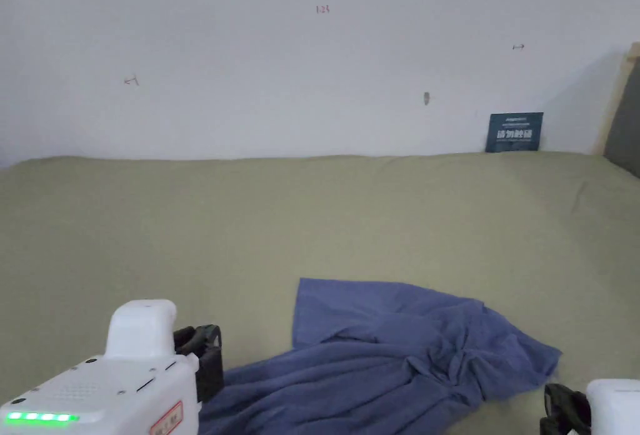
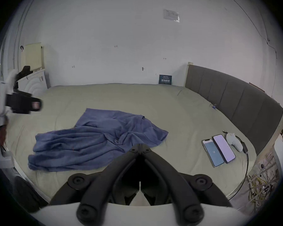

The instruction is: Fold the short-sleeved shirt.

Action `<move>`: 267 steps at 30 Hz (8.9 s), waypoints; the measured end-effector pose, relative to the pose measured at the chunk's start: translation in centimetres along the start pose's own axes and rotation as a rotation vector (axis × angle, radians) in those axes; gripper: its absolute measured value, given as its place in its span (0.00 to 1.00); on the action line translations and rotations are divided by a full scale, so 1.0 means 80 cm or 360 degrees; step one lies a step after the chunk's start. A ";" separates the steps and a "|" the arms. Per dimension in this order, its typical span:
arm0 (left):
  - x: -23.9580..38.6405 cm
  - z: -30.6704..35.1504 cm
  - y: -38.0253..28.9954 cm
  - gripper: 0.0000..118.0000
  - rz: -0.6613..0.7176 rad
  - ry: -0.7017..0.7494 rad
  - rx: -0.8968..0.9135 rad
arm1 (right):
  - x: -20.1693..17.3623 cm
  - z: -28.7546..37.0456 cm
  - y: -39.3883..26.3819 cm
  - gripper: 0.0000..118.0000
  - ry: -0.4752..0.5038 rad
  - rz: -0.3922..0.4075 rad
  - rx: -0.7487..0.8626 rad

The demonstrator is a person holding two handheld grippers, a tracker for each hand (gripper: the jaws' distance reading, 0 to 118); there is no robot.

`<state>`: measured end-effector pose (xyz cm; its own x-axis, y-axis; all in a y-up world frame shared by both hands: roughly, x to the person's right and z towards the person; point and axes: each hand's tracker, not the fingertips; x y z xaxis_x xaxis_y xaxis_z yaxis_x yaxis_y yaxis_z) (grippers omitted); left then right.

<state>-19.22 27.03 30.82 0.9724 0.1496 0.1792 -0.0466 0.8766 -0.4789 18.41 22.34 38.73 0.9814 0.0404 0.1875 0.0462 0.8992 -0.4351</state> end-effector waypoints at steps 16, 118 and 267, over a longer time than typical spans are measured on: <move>-0.112 -0.043 -0.029 0.01 0.0164 0.0283 -0.0254 | -0.046 0.001 0.011 0.00 0.0094 0.0047 0.0028; -0.085 -0.242 0.409 0.02 -0.0259 0.0745 0.0086 | 0.113 -0.281 0.485 0.00 -0.0359 0.0063 0.0130; -0.128 -0.032 0.063 0.01 0.0074 0.0243 -0.0262 | 0.030 -0.129 0.242 0.00 0.0235 0.0473 -0.0190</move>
<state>-28.84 28.75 24.39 0.9940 0.1063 0.0274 -0.0666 0.7822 -0.6194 23.62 35.30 21.65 0.9712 0.2215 -0.0882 -0.2327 0.8000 -0.5531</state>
